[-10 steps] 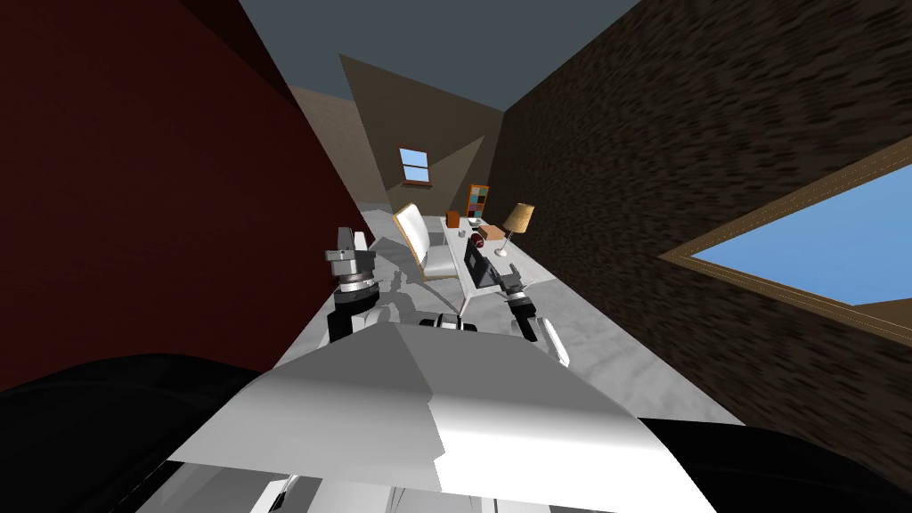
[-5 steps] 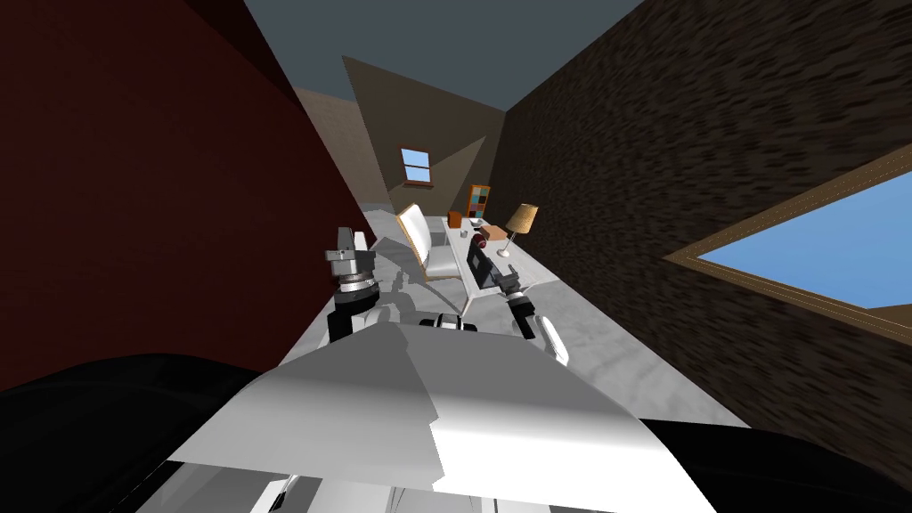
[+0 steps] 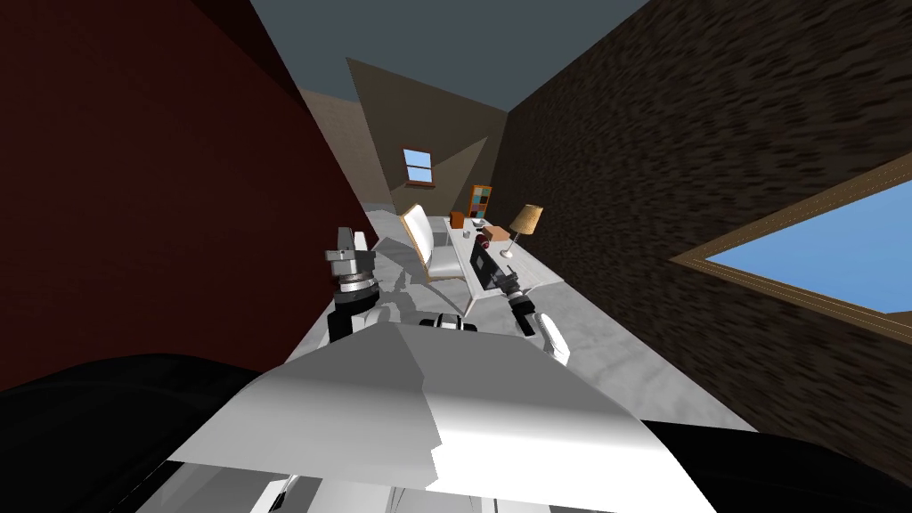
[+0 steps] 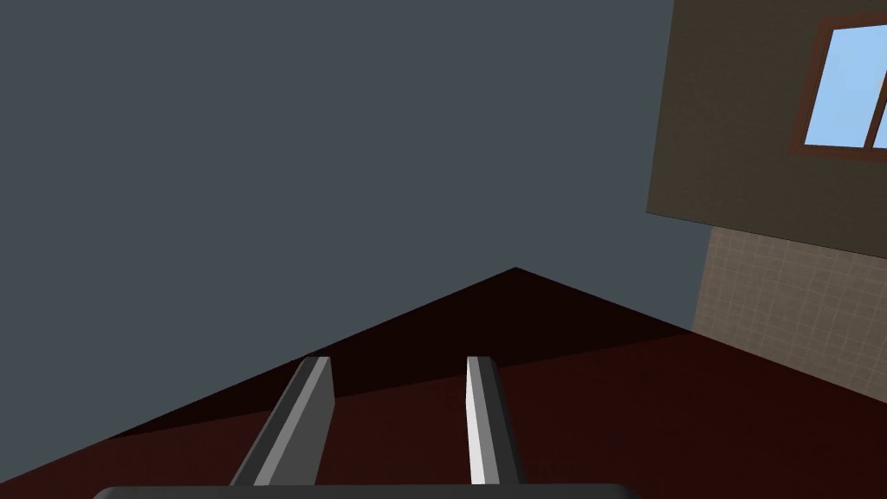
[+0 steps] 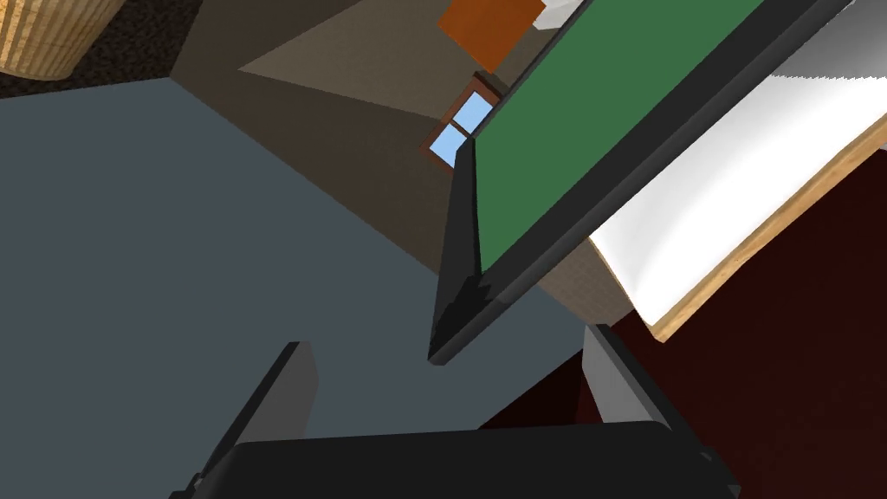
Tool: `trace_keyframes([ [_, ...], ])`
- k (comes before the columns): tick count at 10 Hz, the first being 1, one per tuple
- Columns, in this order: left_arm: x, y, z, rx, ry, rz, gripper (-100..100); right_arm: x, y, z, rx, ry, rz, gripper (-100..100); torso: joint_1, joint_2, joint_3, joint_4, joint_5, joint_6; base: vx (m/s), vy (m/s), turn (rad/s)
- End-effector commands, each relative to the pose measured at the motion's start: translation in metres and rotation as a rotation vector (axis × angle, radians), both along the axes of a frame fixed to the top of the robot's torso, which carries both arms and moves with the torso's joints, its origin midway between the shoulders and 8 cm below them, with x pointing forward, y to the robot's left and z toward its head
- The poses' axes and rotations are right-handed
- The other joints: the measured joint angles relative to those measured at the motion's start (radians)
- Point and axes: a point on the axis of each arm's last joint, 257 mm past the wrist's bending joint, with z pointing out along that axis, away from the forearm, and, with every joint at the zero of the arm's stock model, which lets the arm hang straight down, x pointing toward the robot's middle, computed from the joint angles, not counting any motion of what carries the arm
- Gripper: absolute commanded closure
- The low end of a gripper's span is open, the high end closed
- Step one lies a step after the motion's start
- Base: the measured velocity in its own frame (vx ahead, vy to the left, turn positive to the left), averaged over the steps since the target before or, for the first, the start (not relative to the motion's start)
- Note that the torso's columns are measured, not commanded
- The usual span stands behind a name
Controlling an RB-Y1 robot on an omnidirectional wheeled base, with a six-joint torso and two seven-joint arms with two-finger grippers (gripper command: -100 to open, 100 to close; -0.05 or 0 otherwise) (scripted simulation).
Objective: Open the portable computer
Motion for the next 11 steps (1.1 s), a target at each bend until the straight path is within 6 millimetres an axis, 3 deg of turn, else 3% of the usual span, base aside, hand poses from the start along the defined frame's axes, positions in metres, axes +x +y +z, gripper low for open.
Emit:
trace_keyframes([
  [1,0.0,0.0,0.0,0.0,0.0,0.0,0,0.004,-0.007,-0.012,-0.14,0.001,-0.007,-100,0.0,0.0,0.0,0.0,0.0,0.0,-0.001,0.051,0.01],
  [5,0.0,0.0,0.0,0.0,0.0,0.0,0,0.009,-0.017,-0.023,-0.296,-0.001,-0.011,-100,0.0,0.0,0.0,0.0,0.0,0.0,0.004,0.039,0.006],
  [8,0.0,0.0,0.0,0.0,0.0,0.0,0,0.01,-0.018,-0.018,-0.277,-0.001,-0.012,-100,0.001,-0.003,-0.002,-0.001,0.0,0.0,0.044,0.034,0.02],
  [9,0.0,0.0,0.0,0.0,0.0,0.0,0,0.011,-0.019,-0.018,-0.275,0.0,-0.014,100,0.0,-0.001,-0.001,-0.001,0.0,0.0,0.01,0.002,-0.01],
  [11,0.0,0.0,0.0,0.0,0.0,0.0,0,0.017,-0.025,-0.017,-0.2,0.019,-0.02,100,-0.006,-0.001,0.0,-0.003,-0.004,-0.001,-0.015,-0.065,0.056],
])
